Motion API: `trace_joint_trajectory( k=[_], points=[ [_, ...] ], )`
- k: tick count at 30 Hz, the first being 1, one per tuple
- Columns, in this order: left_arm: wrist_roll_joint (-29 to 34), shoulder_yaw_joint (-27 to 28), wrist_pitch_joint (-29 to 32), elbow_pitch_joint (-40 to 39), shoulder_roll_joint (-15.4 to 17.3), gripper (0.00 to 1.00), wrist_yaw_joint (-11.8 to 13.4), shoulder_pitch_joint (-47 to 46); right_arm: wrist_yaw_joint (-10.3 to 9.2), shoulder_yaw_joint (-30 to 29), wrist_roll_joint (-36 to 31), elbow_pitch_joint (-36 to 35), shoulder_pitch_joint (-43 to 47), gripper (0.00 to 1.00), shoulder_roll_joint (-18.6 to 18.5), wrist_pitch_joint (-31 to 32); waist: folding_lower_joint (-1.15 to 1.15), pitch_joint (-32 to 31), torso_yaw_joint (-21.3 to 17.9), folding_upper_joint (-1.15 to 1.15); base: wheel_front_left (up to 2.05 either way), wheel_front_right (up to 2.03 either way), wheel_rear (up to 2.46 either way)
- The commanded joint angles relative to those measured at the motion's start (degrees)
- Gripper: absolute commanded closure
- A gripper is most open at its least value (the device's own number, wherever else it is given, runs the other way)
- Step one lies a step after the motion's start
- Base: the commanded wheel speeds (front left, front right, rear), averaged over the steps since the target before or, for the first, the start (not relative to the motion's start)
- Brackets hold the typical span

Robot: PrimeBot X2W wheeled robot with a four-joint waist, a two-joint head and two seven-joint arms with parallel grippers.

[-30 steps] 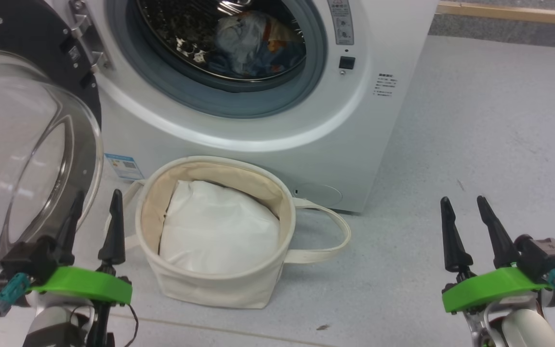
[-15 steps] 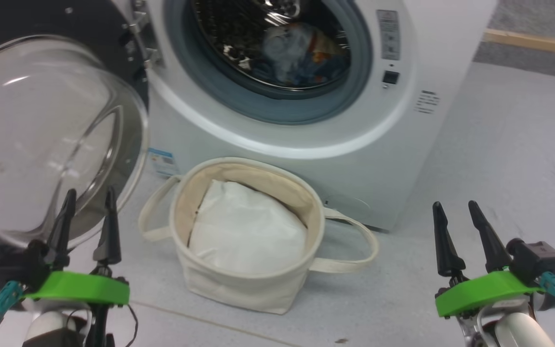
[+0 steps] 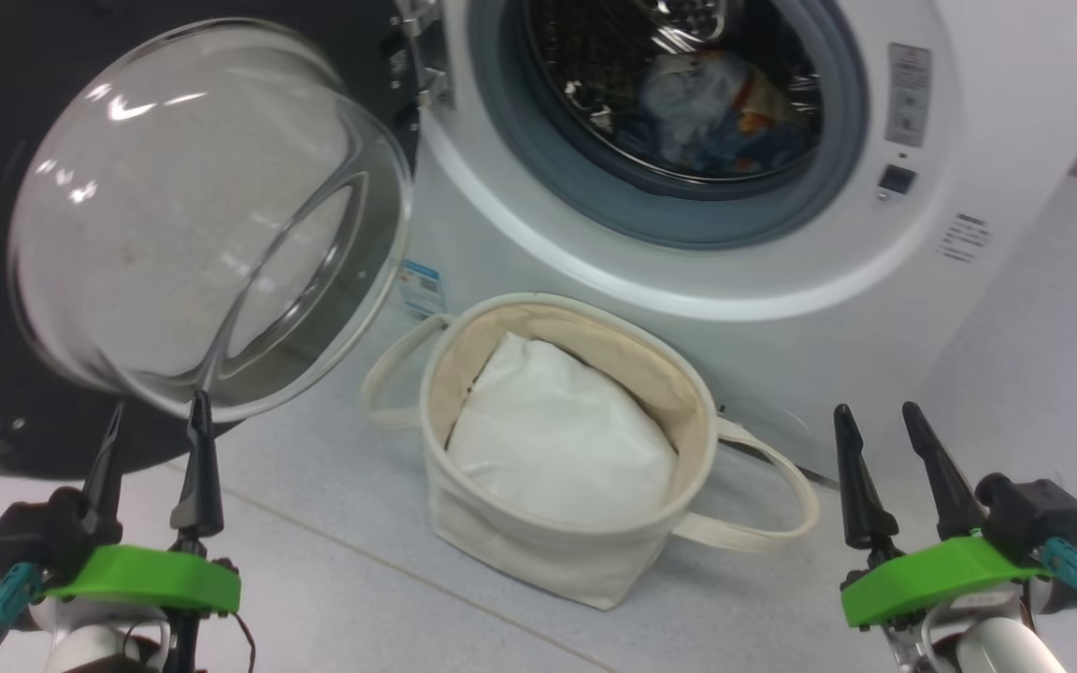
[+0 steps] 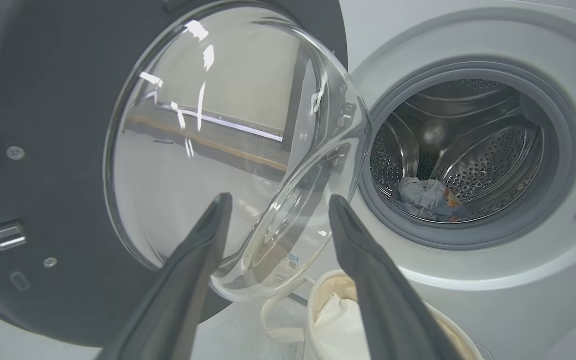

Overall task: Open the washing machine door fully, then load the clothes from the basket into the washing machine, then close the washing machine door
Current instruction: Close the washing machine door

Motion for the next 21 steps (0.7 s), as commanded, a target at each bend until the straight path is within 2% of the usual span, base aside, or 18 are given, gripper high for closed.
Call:
trace_joint_trajectory(
  k=[1, 9, 14, 21],
  points=[
    [0.62, 1.92, -0.34, -1.43, 0.63, 0.00, -0.26, -1.50, 0.03, 0.97, 0.20, -1.45, -0.75, 0.00, -0.40, -0.70, 0.00, -0.20, 2.16, 0.00, 0.00, 0.00, 0.00],
    [1.26, 1.83, -0.34, -0.54, 1.04, 0.00, -0.30, -0.48, 0.03, 1.56, 0.56, -1.25, -0.54, 0.00, -0.39, -0.70, 0.00, -1.56, 7.29, 0.00, 0.00, 0.00, 0.00],
    [1.46, 2.90, -0.34, -1.32, 1.66, 0.00, -0.28, 0.57, 0.03, 3.35, 1.00, -0.75, -1.71, 0.00, -0.06, -0.70, 0.00, -0.95, 8.27, 0.00, 0.00, 0.00, 0.00],
    [1.43, 4.66, -0.34, -3.28, 0.94, 0.00, -0.10, 1.92, 0.03, 5.81, 1.74, 0.56, -4.48, 0.00, -0.66, -0.70, 0.00, 0.64, 9.38, 0.00, 0.00, 0.00, 0.00]
  ],
)
